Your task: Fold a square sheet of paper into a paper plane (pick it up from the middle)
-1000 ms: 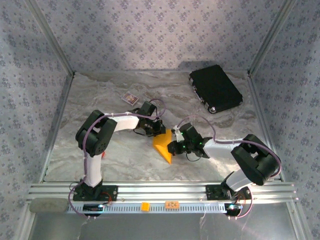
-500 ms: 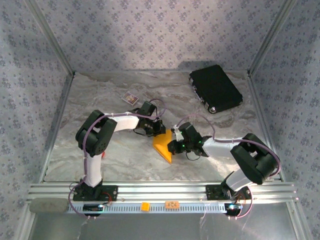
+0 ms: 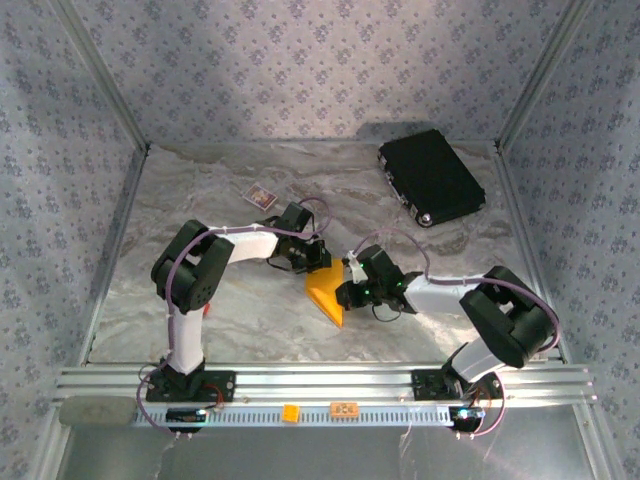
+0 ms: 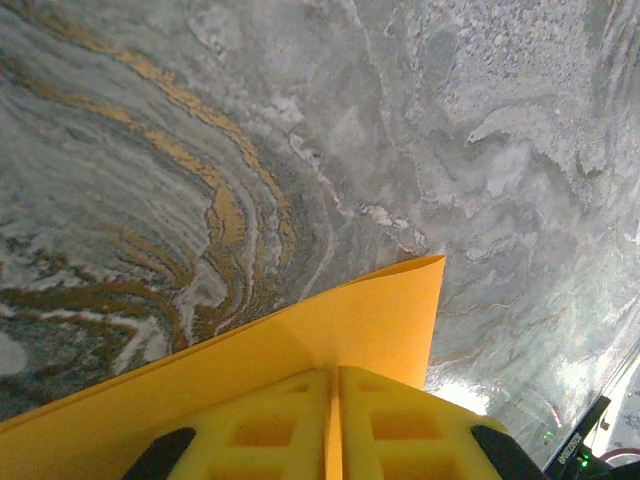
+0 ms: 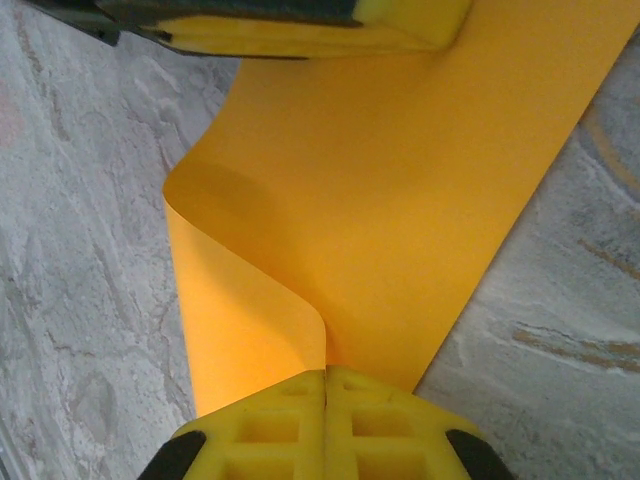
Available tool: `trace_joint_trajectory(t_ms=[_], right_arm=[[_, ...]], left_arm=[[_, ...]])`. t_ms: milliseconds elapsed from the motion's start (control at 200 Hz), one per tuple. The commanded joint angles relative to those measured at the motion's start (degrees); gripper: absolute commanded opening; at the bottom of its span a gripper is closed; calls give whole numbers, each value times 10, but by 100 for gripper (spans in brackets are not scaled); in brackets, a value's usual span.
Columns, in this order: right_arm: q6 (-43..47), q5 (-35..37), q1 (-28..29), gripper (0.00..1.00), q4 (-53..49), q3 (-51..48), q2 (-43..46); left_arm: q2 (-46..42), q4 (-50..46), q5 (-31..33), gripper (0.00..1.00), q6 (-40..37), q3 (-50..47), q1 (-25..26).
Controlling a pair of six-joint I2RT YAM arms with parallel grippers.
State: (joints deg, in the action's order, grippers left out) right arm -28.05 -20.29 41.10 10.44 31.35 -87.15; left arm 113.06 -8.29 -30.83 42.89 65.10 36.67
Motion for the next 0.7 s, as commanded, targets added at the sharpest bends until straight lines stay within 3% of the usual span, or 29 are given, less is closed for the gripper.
trace_joint_trajectory(t_ms=[0,695], right_arm=[[6,7,-3,0,-11,13,-15],[8,4,-3,1,-16,18,-21]], left_arm=[[11,-15,10,11,-4,-9,5],[9,-19,9,11,-6,0,5]])
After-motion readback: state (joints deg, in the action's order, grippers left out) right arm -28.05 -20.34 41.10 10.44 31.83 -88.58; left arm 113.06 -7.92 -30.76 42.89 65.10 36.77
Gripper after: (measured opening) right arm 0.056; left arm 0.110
